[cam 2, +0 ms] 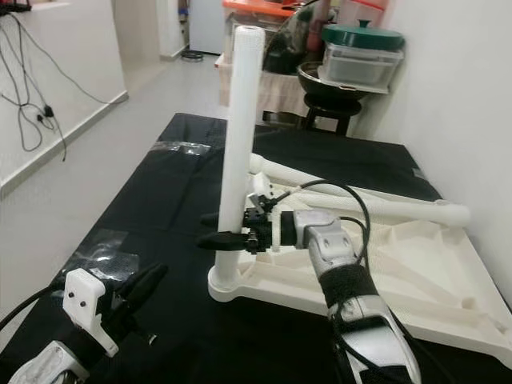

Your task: Building children table

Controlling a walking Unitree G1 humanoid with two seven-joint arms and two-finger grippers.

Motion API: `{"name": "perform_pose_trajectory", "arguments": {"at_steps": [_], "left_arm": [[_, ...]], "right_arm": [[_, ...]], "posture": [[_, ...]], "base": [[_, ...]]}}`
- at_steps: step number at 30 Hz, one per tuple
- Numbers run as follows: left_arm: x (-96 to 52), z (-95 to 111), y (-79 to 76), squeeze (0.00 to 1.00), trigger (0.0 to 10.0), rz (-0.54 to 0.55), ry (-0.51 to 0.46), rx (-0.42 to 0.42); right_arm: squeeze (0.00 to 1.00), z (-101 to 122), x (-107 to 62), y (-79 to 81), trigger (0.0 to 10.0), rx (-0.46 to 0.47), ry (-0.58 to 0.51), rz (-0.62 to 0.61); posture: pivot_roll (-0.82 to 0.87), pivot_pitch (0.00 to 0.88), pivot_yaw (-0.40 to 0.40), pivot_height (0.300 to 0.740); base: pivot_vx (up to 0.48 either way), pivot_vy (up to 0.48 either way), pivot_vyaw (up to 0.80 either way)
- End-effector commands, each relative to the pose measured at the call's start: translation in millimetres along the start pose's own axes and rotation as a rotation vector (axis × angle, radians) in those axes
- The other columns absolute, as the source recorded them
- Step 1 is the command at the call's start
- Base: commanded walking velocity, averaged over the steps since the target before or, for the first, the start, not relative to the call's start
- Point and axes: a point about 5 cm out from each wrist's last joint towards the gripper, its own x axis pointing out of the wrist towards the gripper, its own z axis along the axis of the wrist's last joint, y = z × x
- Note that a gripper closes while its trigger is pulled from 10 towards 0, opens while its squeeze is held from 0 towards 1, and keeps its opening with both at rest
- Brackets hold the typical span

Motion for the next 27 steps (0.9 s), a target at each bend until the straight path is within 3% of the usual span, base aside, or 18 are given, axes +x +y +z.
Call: {"name": "perform_pose_trajectory", "arguments": {"at_steps": [1,3,4,5,6,7,8,9,11,16,17,18,19,22,25,26,27], "left_arm": [[-1.6,-0.7,-1.2,0.0,10.0,-0.002,0.002,0.001],[-2.2,0.3,0.4,0.0,10.0,0.001,0.001,0.002],[-2.2,0.3,0.4,0.0,10.0,0.001,0.001,0.002],[-1.9,0.8,0.9,0.0,10.0,0.002,0.0,0.002],[-1.9,0.8,0.9,0.0,10.0,0.002,0.0,0.002],[-1.4,0.3,2.1,0.0,10.0,0.003,0.001,0.003],[-0.4,-0.2,2.7,0.0,10.0,0.002,0.002,0.002],[-0.4,-0.2,2.7,0.0,10.0,0.002,0.002,0.002],[2.2,-1.1,2.5,0.0,10.0,-0.017,0.004,0.001],[2.5,-1.2,2.5,0.0,10.0,-0.007,0.002,0.004],[2.6,-1.0,2.6,0.0,10.0,0.002,0.0,0.006],[2.8,-1.0,2.5,0.0,10.0,0.007,-0.001,0.008],[2.9,-0.9,2.4,0.0,10.0,0.008,-0.001,0.009],[2.9,-0.9,2.2,0.0,10.0,0.007,-0.001,0.008],[3.0,-1.0,1.6,0.0,10.0,-0.001,0.001,0.006],[3.1,-1.1,1.4,0.0,10.0,-0.002,0.001,0.006],[3.2,-1.1,1.3,0.0,10.0,-0.003,0.001,0.006]], "right_arm": [[0.0,-8.7,-4.1,-3.6,0.0,0.052,-0.064,-0.332],[0.0,-29.8,5.4,5.0,0.0,0.212,-0.169,-0.887],[0.0,-29.8,5.4,5.0,0.0,0.212,-0.169,-0.887],[0.0,-46.5,25.2,35.5,0.0,0.23,-0.115,-0.848],[0.0,-46.5,25.2,35.5,0.0,0.23,-0.115,-0.848],[0.0,-47.8,44.0,56.8,0.0,0.111,-0.032,-0.745],[0.0,-46.1,49.0,61.3,0.0,0.097,-0.024,-0.671],[0.0,-46.1,49.0,61.3,0.0,0.097,-0.024,-0.671],[0.0,-54.1,39.9,46.8,0.0,0.183,0.0,-0.665],[0.0,-50.4,45.2,53.3,0.2,0.147,0.021,-0.625],[0.0,-48.8,46.1,56.2,10.0,0.161,0.018,-0.619],[0.74,-46.6,45.9,58.6,10.0,0.17,0.012,-0.589],[1.0,-41.7,45.7,59.9,10.0,0.159,0.004,-0.517],[1.0,-36.6,45.0,62.1,10.0,0.139,0.004,-0.451],[1.0,-23.3,34.5,58.2,10.0,0.033,0.023,-0.216],[0.04,-20.6,30.2,54.4,10.0,0.005,0.034,-0.149],[0.0,-19.0,27.2,51.5,10.0,-0.004,0.043,-0.1]], "posture": [[0.0,0.0,-0.133,0.74],[-0.01,0.0,-0.127,0.74],[-0.01,0.0,-0.127,0.74],[0.0,0.0,-0.121,0.74],[0.0,0.0,-0.121,0.74],[-0.01,0.0,-0.105,0.74],[-0.03,0.0,-0.101,0.74],[-0.03,0.0,-0.101,0.74],[0.0,0.0,-0.122,0.74],[0.0,0.0,-0.122,0.74],[0.0,0.0,-0.124,0.74],[0.01,0.0,-0.124,0.74],[0.01,0.0,-0.126,0.74],[0.01,0.0,-0.126,0.74],[0.01,0.0,-0.128,0.74],[0.01,0.0,-0.13,0.74],[0.01,0.0,-0.13,0.74]], "base": [[0.0,0.0,0.0],[0.0,0.0,0.0],[0.0,0.0,0.0],[0.0,0.0,0.0],[0.0,0.0,0.0],[0.0,0.0,0.0],[0.0,0.0,0.0],[0.0,0.0,0.0],[0.0,0.0,0.0],[0.0,0.0,0.0],[0.0,0.0,0.0],[0.0,0.0,0.0],[0.0,0.0,0.0],[0.0,0.0,0.0],[0.0,0.0,0.0],[0.0,0.0,0.0],[0.0,0.0,0.0]]}}
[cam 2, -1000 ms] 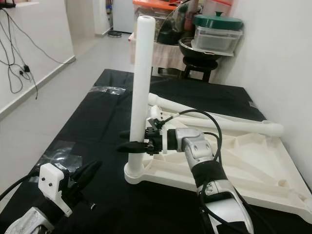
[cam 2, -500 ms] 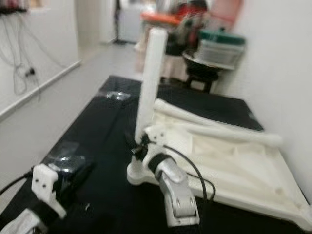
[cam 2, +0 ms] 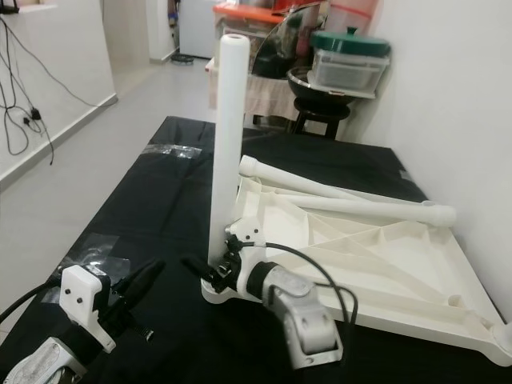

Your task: Building children table

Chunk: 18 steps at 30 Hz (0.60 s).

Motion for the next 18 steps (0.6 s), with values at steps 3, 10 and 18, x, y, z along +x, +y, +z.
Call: {"name": "perform_pose_trajectory", "arguments": {"at_steps": [3,10,18], "left_arm": [[-0.2,-3.5,-2.1,0.0,10.0,-0.003,0.014,-0.004],[-1.4,-3.0,-3.3,0.0,10.0,0.003,0.017,-0.001],[-2.3,-2.6,-5.1,0.0,10.0,0.002,0.021,-0.002]], "right_arm": [[0.0,5.8,-2.2,-4.3,10.0,-0.039,-0.01,0.208],[0.0,17.3,0.4,-33.4,9.2,0.0,0.015,0.287],[0.0,34.5,0.4,-60.5,0.0,0.038,0.006,0.323]], "posture": [[0.02,0.0,-0.133,0.74],[0.04,0.0,-0.137,0.74],[0.05,0.0,-0.137,0.74]], "base": [[0.0,0.0,0.0],[0.0,0.0,0.0],[0.0,0.0,0.0]]}}
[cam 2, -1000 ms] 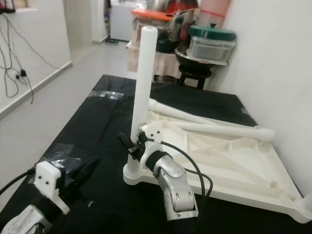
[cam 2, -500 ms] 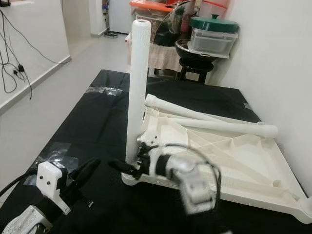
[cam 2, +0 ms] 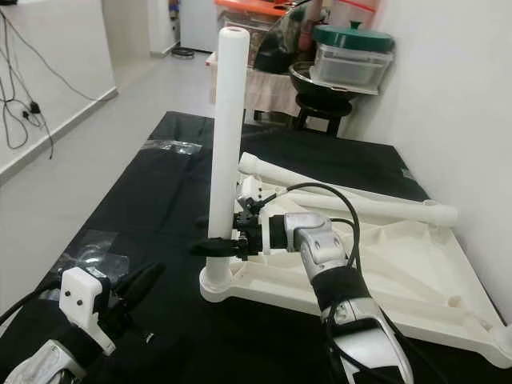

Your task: Building children table

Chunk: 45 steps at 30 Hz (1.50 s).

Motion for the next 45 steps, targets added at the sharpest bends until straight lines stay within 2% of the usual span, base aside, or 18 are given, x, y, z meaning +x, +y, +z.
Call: {"name": "perform_pose_trajectory", "arguments": {"at_steps": [1,8,11,13,15,16,18,20,22,26,31,32,33,36,41,42,43,45], "left_arm": [[-0.3,-1.4,-3.0,0.0,10.0,-0.004,0.013,0.001],[-0.3,-0.7,-3.9,0.0,10.0,-0.004,0.011,0.0],[-1.4,0.6,-3.8,0.0,10.0,-0.003,0.008,-0.002],[-3.3,1.6,-3.0,0.0,10.0,-0.007,0.008,-0.005],[-3.8,1.8,-2.8,0.0,10.0,-0.008,0.008,-0.005],[-4.7,2.1,-2.1,0.0,10.0,-0.009,0.01,-0.005],[-6.0,2.6,-0.3,0.0,10.0,-0.008,0.013,-0.006],[-6.0,2.6,-0.3,0.0,10.0,-0.008,0.013,-0.006],[-5.9,1.4,0.2,0.0,10.0,-0.012,0.019,-0.008],[-6.5,0.7,-1.2,0.0,10.0,-0.014,0.022,-0.006],[-7.0,0.6,-1.8,0.0,10.0,-0.003,0.021,-0.001],[-7.0,0.5,-2.2,0.0,10.0,0.007,0.019,0.002],[-6.7,0.1,-2.7,0.0,10.0,0.008,0.019,0.001],[-5.8,-0.4,-3.4,0.0,10.0,-0.002,0.02,-0.003],[-5.3,-0.4,-3.5,0.0,10.0,-0.007,0.021,-0.005],[-4.8,-0.4,-3.5,0.0,10.0,-0.008,0.021,-0.005],[-4.1,-0.2,-3.5,0.0,10.0,-0.007,0.02,-0.004],[-3.6,0.0,-3.5,0.0,10.0,-0.005,0.018,-0.003]], "right_arm": [[0.0,6.1,-6.3,-3.3,0.0,-0.001,-0.032,-0.008],[0.0,1.2,-18.3,-5.8,0.0,0.015,-0.041,-0.021],[0.0,-17.1,-31.4,12.9,0.0,0.021,-0.06,-0.034],[0.0,-42.4,-22.8,38.9,0.0,0.024,-0.005,-0.156],[0.0,-47.5,-19.7,43.7,0.0,0.02,0.007,-0.189],[0.0,-53.0,-0.5,44.1,0.0,0.063,-0.025,-0.435],[0.0,-70.0,42.9,75.8,0.0,0.125,0.048,-0.63],[0.0,-70.0,42.9,75.8,0.0,0.125,0.048,-0.63],[0.0,-66.0,39.9,61.5,0.0,0.132,0.03,-0.768],[0.0,-67.6,41.6,46.2,0.0,0.117,0.038,-0.803],[0.0,-67.1,45.5,44.9,0.0,0.107,0.048,-0.807],[0.0,-64.7,46.2,42.3,8.1,0.106,0.037,-0.821],[1.0,-54.8,43.3,38.3,10.0,0.101,-0.008,-0.781],[1.0,-30.9,33.4,29.5,10.0,0.072,-0.098,-0.687],[1.0,-18.2,27.3,26.5,10.0,0.027,-0.123,-0.596],[0.3,-7.8,19.9,24.4,10.0,-0.026,-0.129,-0.486],[0.0,-0.1,12.5,22.1,10.0,-0.084,-0.114,-0.384],[0.0,4.8,6.4,20.7,10.0,-0.112,-0.098,-0.284]], "posture": [[0.05,0.0,-0.137,0.74],[0.04,0.0,-0.138,0.74],[0.02,0.0,-0.132,0.74],[0.02,0.0,-0.139,0.74],[0.02,0.0,-0.139,0.74],[0.02,0.0,-0.137,0.74],[0.01,0.015,-0.118,0.74],[0.01,0.015,-0.118,0.74],[0.02,0.0,-0.128,0.74],[0.04,0.0,-0.139,0.74],[0.04,0.0,-0.141,0.74],[0.04,0.0,-0.141,0.74],[0.04,0.0,-0.138,0.74],[0.03,0.0,-0.132,0.74],[0.03,0.0,-0.132,0.74],[0.04,0.0,-0.132,0.74],[0.04,0.0,-0.138,0.74],[0.04,0.0,-0.142,0.74]], "base": [[0.0,0.0,0.0],[0.0,0.0,0.0],[0.0,0.0,0.0],[0.0,0.0,0.0],[0.0,0.0,0.0],[0.0,0.0,0.0],[0.0,0.0,0.0],[0.0,0.0,0.0],[0.0,0.0,0.0],[0.0,0.0,0.0],[0.0,0.0,0.0],[0.0,0.0,0.0],[0.0,0.0,0.0],[0.0,0.0,0.0],[0.0,0.0,0.0],[0.0,0.0,0.0],[0.0,0.0,0.0],[0.0,0.0,0.0]]}}
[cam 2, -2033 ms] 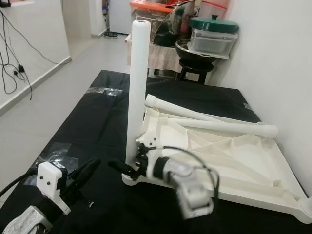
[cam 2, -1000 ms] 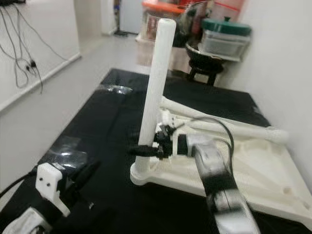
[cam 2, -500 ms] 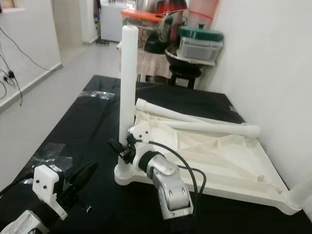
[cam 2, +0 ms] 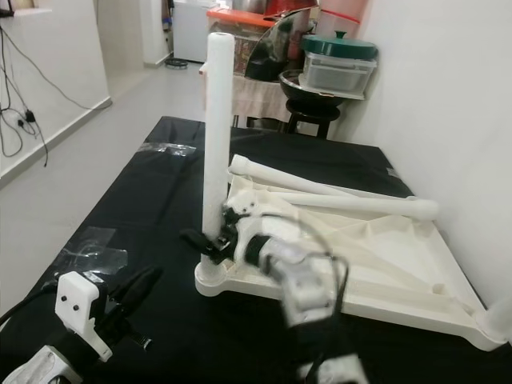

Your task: Building children table

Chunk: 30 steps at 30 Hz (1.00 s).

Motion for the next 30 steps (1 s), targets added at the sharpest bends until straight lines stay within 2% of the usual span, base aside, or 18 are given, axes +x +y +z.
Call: {"name": "perform_pose_trajectory", "arguments": {"at_steps": [1,2,4,6,7,8,9,11,12,20,23,24,26,27,28,29,30], "left_arm": [[1.5,-2.2,-1.4,0.0,10.0,0.001,0.009,0.0],[1.5,-2.2,-1.4,0.0,10.0,0.001,0.009,0.0],[1.8,-2.1,-1.3,0.0,10.0,0.005,0.008,0.003],[2.0,-2.2,-1.4,0.0,10.0,0.006,0.008,0.004],[2.1,-2.2,-1.5,0.0,10.0,0.006,0.008,0.005],[2.1,-2.2,-1.5,0.0,10.0,0.006,0.008,0.005],[2.1,-2.2,-1.8,0.0,10.0,0.006,0.008,0.005],[2.1,-2.2,-1.8,0.0,10.0,0.006,0.008,0.005],[2.2,-2.2,-2.0,0.0,10.0,0.006,0.009,0.006],[2.1,-0.4,-3.7,0.0,10.0,0.004,0.005,0.001],[1.3,0.5,-3.9,0.0,10.0,0.003,0.004,-0.002],[1.3,0.5,-3.9,0.0,10.0,0.003,0.004,-0.002],[-0.5,1.2,-3.4,0.0,10.0,0.003,0.004,-0.002],[-0.5,1.2,-3.4,0.0,10.0,0.003,0.004,-0.002],[-1.6,1.8,-2.4,0.0,10.0,0.005,0.005,-0.001],[-2.4,2.6,-1.4,0.0,10.0,0.006,0.005,-0.001],[-2.7,3.2,-0.8,0.0,10.0,0.007,0.005,-0.001]], "right_arm": [[0.0,-1.3,-2.1,1.0,10.0,0.002,0.002,0.156],[0.0,-1.3,-2.1,1.0,10.0,0.002,0.002,0.156],[0.0,0.4,-4.7,-2.2,10.0,0.0,0.027,0.277],[0.0,0.4,-4.9,-5.3,10.0,0.019,0.038,0.32],[0.0,-0.1,-3.9,-10.0,9.5,0.046,0.046,0.344],[0.0,-0.1,-3.9,-10.0,9.5,0.046,0.046,0.344],[0.0,-0.1,-3.0,-13.8,4.5,0.063,0.048,0.353],[0.0,-0.1,-3.0,-13.8,4.5,0.063,0.048,0.353],[0.0,0.3,-1.5,-17.6,0.0,0.085,0.044,0.344],[0.0,-7.6,-9.1,-23.7,0.0,0.126,0.027,0.33],[0.0,-22.9,-18.0,-22.5,0.0,0.094,0.094,0.17],[0.0,-22.9,-18.0,-22.5,0.0,0.094,0.094,0.17],[0.0,-32.6,-12.8,-15.6,0.0,0.099,0.132,-0.091],[0.0,-32.6,-12.8,-15.6,0.0,0.099,0.132,-0.091],[0.0,-42.5,-6.7,-10.8,0.0,0.181,0.124,-0.452],[0.0,-57.7,-3.1,17.7,0.0,0.212,0.151,-0.578],[0.0,-64.0,-2.6,37.4,0.0,0.232,0.159,-0.642]], "posture": [[0.04,0.0,-0.142,0.74],[0.04,0.0,-0.142,0.74],[0.05,0.0,-0.143,0.74],[0.05,0.0,-0.144,0.74],[0.05,0.0,-0.145,0.74],[0.05,0.0,-0.145,0.74],[0.06,0.0,-0.145,0.74],[0.06,0.0,-0.145,0.74],[0.06,0.0,-0.145,0.74],[0.04,0.0,-0.137,0.74],[0.03,0.0,-0.138,0.74],[0.03,0.0,-0.138,0.74],[0.03,0.0,-0.144,0.74],[0.03,0.0,-0.144,0.74],[0.02,0.009,-0.141,0.74],[0.02,0.022,-0.123,0.74],[0.02,0.022,-0.123,0.74]], "base": [[0.0,0.0,0.0],[0.0,0.0,0.0],[0.0,0.0,0.0],[0.0,0.0,0.0],[0.0,0.0,0.0],[0.0,0.0,0.0],[0.0,0.0,0.0],[0.0,0.0,0.0],[0.0,0.0,0.0],[0.0,0.0,0.0],[0.0,0.0,0.0],[0.0,0.0,0.0],[0.0,0.0,0.0],[0.0,0.0,0.0],[0.0,0.0,0.0],[0.0,0.0,0.0],[0.0,0.0,0.0]]}}
